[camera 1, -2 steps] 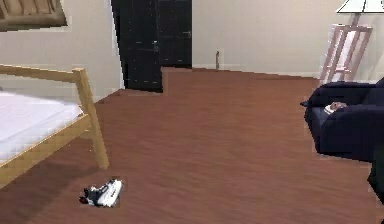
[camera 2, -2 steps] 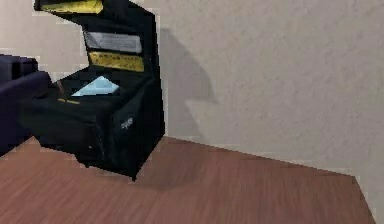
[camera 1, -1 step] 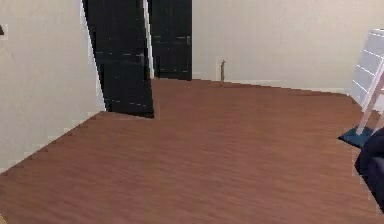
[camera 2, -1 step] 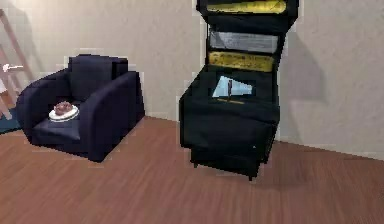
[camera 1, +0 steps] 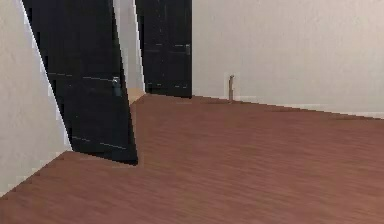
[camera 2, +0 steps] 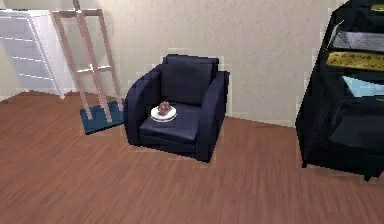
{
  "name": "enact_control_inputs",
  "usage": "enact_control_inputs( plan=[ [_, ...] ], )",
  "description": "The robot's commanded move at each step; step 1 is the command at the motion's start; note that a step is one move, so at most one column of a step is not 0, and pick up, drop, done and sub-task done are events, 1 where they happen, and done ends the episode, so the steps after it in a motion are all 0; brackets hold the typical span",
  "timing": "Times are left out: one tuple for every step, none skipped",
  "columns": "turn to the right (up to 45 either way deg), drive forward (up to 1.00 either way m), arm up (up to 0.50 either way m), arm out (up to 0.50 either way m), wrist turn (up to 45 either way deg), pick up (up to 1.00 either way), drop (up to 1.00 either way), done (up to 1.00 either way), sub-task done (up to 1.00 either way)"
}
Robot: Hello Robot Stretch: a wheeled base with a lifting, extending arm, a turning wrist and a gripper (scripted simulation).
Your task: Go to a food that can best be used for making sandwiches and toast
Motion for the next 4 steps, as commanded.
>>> enact_control_inputs(
  plan=[
    [-3.0, 0.00, 0.00, 0.00, 0.0, 0.00, 0.00, 0.00, 0.00],
    [0.0, 1.00, 0.00, 0.00, 0.0, 0.00, 0.00, 0.00, 0.00],
    [0.0, 1.00, 0.00, 0.00, 0.0, 0.00, 0.00, 0.00, 0.00],
    [-3.0, 0.00, 0.00, 0.00, 0.0, 0.00, 0.00, 0.00, 0.00]
  ],
)
